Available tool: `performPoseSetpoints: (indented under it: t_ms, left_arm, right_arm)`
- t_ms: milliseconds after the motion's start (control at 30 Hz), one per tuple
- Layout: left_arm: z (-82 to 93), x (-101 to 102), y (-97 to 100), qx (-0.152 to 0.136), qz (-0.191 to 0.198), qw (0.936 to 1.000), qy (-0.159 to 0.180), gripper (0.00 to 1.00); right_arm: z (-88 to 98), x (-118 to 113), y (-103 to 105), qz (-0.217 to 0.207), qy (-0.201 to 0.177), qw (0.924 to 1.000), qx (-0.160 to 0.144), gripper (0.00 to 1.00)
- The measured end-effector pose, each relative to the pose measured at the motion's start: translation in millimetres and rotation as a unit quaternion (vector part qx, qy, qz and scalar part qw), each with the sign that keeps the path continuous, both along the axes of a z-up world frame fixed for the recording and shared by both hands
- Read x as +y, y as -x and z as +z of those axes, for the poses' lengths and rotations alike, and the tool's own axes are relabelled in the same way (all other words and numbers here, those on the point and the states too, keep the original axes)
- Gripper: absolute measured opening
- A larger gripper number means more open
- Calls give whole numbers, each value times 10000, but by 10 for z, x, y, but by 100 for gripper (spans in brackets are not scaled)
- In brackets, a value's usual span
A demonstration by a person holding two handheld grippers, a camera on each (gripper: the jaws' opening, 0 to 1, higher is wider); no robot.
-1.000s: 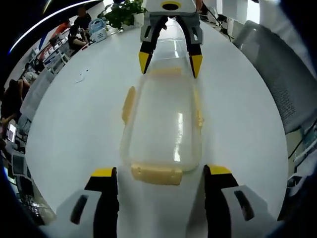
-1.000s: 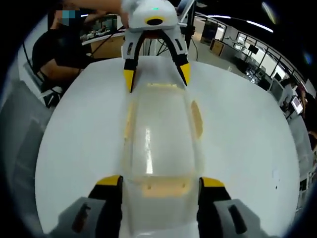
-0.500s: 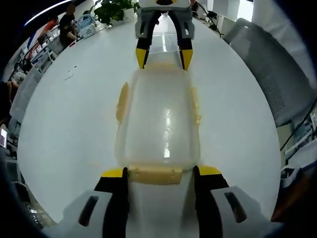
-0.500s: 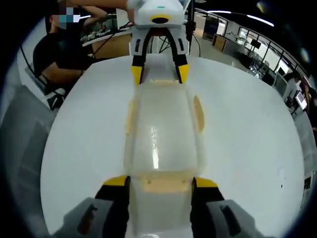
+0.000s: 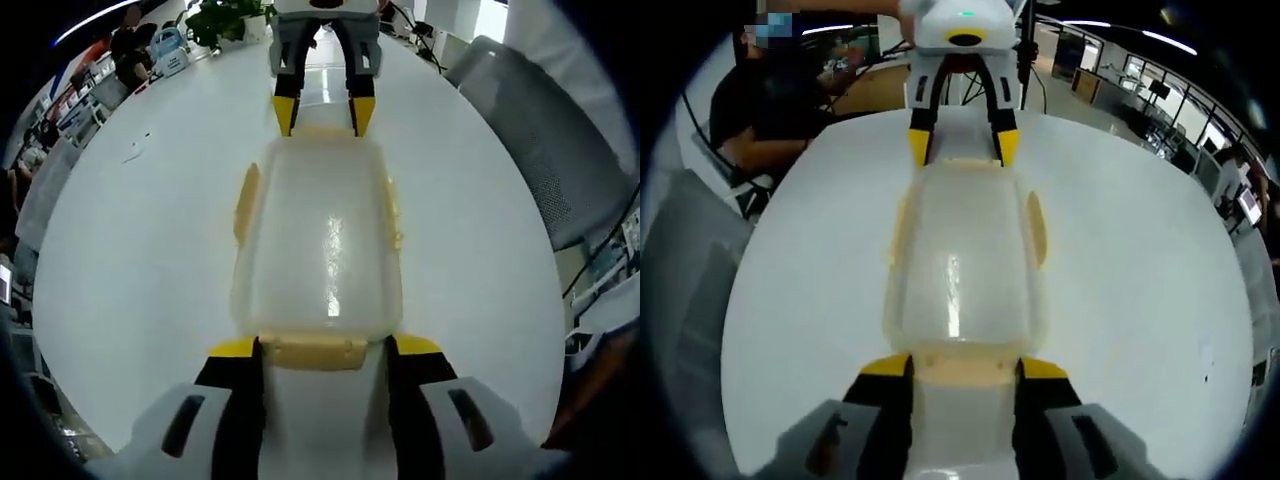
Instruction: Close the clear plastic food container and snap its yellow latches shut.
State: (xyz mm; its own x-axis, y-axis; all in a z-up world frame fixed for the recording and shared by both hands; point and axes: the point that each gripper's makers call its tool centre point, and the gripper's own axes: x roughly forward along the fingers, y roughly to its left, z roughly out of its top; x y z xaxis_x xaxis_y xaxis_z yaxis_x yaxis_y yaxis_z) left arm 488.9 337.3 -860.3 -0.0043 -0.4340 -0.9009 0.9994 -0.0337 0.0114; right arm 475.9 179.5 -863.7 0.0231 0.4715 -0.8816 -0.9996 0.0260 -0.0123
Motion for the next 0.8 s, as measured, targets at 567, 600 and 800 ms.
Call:
performPoseSetpoints:
  t_ms: [567,600,800]
  left_arm:
    - [12,29,2,-39,72,9999,-123,38]
    - [10,30,2,-37,75,9999,-118,38]
    - [5,42,8,-43,180,9997,-127,38]
  right_arm:
    - [-18,34,-12,193,214,9996,13,38]
    - [-18,33,-14,216,239,9995,9,39]
    - [-14,55,-26,263,401,9988,48,40]
